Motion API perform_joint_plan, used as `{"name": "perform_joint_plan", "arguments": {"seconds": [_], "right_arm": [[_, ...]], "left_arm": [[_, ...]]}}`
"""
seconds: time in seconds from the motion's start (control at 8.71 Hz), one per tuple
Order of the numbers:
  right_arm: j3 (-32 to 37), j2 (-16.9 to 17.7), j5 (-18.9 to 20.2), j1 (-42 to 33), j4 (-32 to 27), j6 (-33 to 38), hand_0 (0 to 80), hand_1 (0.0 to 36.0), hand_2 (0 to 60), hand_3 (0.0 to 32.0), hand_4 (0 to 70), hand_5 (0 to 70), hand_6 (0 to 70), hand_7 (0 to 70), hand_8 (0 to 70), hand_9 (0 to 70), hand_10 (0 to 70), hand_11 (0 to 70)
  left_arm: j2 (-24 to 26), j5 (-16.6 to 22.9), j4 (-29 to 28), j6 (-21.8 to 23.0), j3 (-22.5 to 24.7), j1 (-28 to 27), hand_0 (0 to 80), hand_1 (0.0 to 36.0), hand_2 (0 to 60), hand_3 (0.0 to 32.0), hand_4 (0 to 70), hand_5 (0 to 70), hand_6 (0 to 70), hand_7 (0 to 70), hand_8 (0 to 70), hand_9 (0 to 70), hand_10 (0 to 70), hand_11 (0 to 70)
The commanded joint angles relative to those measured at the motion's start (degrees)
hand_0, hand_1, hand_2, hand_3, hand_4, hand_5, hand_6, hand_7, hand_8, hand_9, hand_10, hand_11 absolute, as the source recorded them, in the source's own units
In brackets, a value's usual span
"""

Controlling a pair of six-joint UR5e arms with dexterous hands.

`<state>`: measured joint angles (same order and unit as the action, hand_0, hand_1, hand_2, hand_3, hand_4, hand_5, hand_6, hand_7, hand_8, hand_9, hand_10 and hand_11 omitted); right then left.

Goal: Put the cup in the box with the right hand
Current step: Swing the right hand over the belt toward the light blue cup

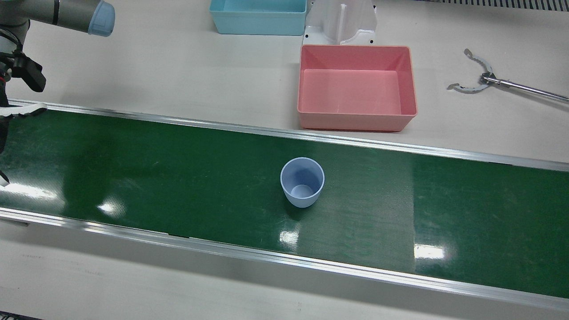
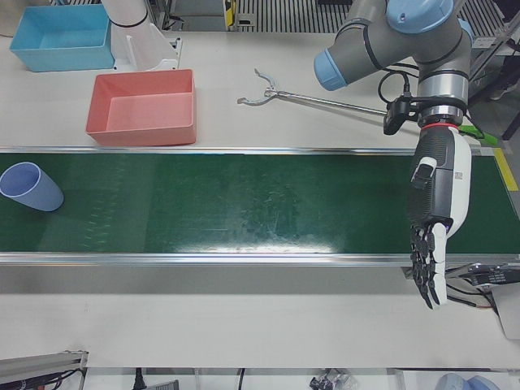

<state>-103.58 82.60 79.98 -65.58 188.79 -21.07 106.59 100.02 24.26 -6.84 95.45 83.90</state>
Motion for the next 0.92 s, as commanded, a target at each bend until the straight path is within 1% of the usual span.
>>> {"name": "perform_joint_plan", "arguments": {"seconds": [0.0, 0.11, 0.23, 0.34, 0.46, 0.57, 0.69, 0.8], "right_arm": [[0.6, -4.3, -3.0, 6.1, 0.0, -4.2, 51.8, 12.1, 0.0, 0.0, 24.0, 5.3, 3.5, 11.0, 3.2, 5.1, 3.2, 6.2], [0.5, -4.6, -6.8, 7.9, 0.1, -4.3, 51.7, 12.6, 2.6, 0.0, 24.2, 5.4, 3.7, 12.0, 3.6, 6.0, 3.6, 6.9], [0.7, -6.0, -9.7, 10.2, 0.2, -4.9, 52.2, 12.7, 2.4, 0.0, 25.6, 5.4, 4.1, 14.2, 3.4, 6.4, 4.0, 7.5], [1.0, -8.1, -12.8, 11.9, 0.1, -7.0, 52.2, 12.7, 1.8, 0.0, 27.3, 5.3, 4.4, 15.8, 3.4, 6.7, 4.0, 7.4], [1.4, -10.2, -14.5, 13.4, 0.1, -8.5, 53.2, 13.9, 4.0, 0.0, 29.1, 5.5, 4.9, 17.8, 3.3, 7.2, 4.0, 7.4], [1.5, -12.1, -16.4, 15.5, 0.4, -8.7, 53.0, 13.9, 4.9, 0.0, 29.9, 5.5, 5.2, 18.9, 3.4, 7.6, 4.5, 8.2], [1.5, -13.1, -17.3, 17.2, 0.9, -8.8, 52.6, 13.6, 5.3, 0.0, 31.9, 5.3, 5.9, 21.8, 3.7, 8.6, 4.9, 8.7], [1.5, -13.4, -17.4, 17.9, 3.1, -8.7, 52.9, 13.7, 5.3, 0.0, 33.1, 5.4, 6.2, 23.5, 3.8, 9.1, 5.2, 9.1]], "left_arm": [[0.0, 0.0, 0.0, 0.1, 0.0, 0.0, 0.0, 0.0, 0.0, 0.0, 0.0, 0.0, 0.0, 0.0, 0.0, 0.0, 0.0, 0.0], [0.0, 0.0, 0.0, 0.0, 0.0, 0.0, 0.0, 0.0, 0.0, 0.0, 0.0, 0.0, 0.0, 0.0, 0.0, 0.0, 0.0, 0.0], [0.0, 0.0, 0.0, 0.0, 0.0, 0.0, 0.0, 0.0, 0.0, 0.0, 0.0, 0.0, 0.0, 0.0, 0.0, 0.0, 0.0, 0.0], [0.0, 0.0, 0.0, 0.0, 0.0, -0.1, 0.0, 0.0, 0.0, 0.0, 0.0, 0.0, 0.0, 0.0, 0.0, 0.0, 0.0, 0.0], [0.0, 0.0, 0.0, 0.0, 0.0, -0.1, 0.0, 0.0, 0.0, 0.0, 0.0, 0.0, 0.0, 0.0, 0.0, 0.0, 0.0, 0.0], [0.0, 0.0, 0.0, 0.0, 0.0, 0.0, 0.0, 0.0, 0.0, 0.0, 0.0, 0.0, 0.0, 0.0, 0.0, 0.0, 0.0, 0.0], [0.0, 0.0, 0.0, 0.1, 0.1, -0.1, 0.0, 0.0, 0.0, 0.0, 0.0, 0.0, 0.0, 0.0, 0.0, 0.0, 0.0, 0.0], [0.0, 0.0, 0.0, 0.0, 0.1, -0.1, 0.0, 0.0, 0.0, 0.0, 0.0, 0.0, 0.0, 0.0, 0.0, 0.0, 0.0, 0.0]]}}
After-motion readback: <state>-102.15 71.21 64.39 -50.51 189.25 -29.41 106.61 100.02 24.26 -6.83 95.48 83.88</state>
